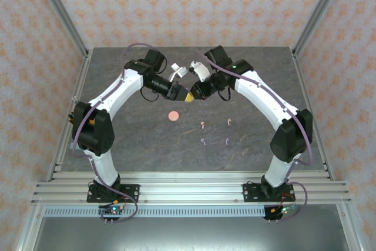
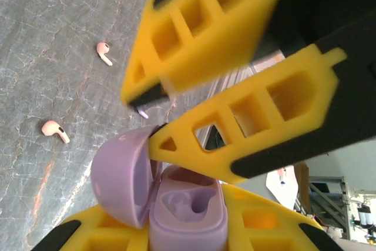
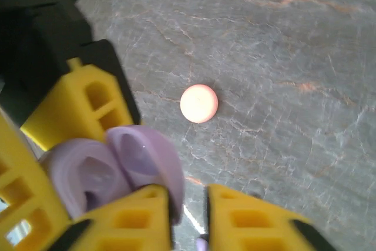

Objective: Insert wireless bluetooth earbuds into charging case

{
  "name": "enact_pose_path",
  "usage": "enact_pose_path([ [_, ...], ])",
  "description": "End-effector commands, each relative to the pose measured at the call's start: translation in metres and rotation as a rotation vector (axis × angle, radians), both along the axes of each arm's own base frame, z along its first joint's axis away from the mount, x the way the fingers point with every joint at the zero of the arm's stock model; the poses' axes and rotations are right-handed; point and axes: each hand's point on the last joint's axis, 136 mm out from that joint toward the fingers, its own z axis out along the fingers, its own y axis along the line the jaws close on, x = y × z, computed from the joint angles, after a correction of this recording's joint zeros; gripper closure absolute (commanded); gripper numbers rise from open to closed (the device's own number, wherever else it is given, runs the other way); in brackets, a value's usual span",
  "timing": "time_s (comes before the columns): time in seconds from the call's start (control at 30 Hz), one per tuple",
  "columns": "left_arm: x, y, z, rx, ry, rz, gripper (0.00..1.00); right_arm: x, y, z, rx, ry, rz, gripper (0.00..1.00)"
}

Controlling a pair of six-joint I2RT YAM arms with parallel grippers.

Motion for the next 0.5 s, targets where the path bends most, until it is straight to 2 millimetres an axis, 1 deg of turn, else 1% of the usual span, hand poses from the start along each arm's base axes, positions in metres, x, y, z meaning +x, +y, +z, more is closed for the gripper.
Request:
enact_pose_path([
  [0.0, 0.000, 0.005, 0.013, 0.026, -0.102, 0.023, 1.00, 0.011, -0.023, 0.043, 0.082, -0.059, -0.120, 0.61],
  [0.1, 0.006, 0.010, 0.019, 0.054, -0.164, 0.065, 1.00, 0.004, -0.042, 0.075, 0.167, -0.090, -0.181, 0.46],
  [0.13, 0.009, 0.011, 0.021, 0.065, -0.187, 0.084, 1.00, 0.002, -0.048, 0.083, 0.182, -0.103, -0.202, 0.42],
  [0.17, 0.014, 0.014, 0.023, 0.086, -0.217, 0.114, 1.00, 0.001, -0.056, 0.090, 0.193, -0.115, -0.234, 0.37],
  [0.23, 0.024, 0.020, 0.027, 0.136, -0.283, 0.175, 1.00, 0.002, -0.071, 0.098, 0.195, -0.130, -0.317, 0.32],
  [0.3, 0.034, 0.028, 0.031, 0.197, -0.357, 0.247, 1.00, 0.004, -0.085, 0.097, 0.181, -0.119, -0.416, 0.31],
  [0.33, 0.040, 0.033, 0.032, 0.240, -0.401, 0.291, 1.00, 0.006, -0.091, 0.094, 0.168, -0.105, -0.465, 0.31],
  [0.4, 0.048, 0.040, 0.033, 0.321, -0.478, 0.365, 1.00, 0.007, -0.098, 0.084, 0.158, -0.064, -0.551, 0.31],
  [0.47, 0.056, 0.048, 0.033, 0.417, -0.565, 0.442, 1.00, 0.007, -0.105, 0.071, 0.159, -0.022, -0.631, 0.31],
])
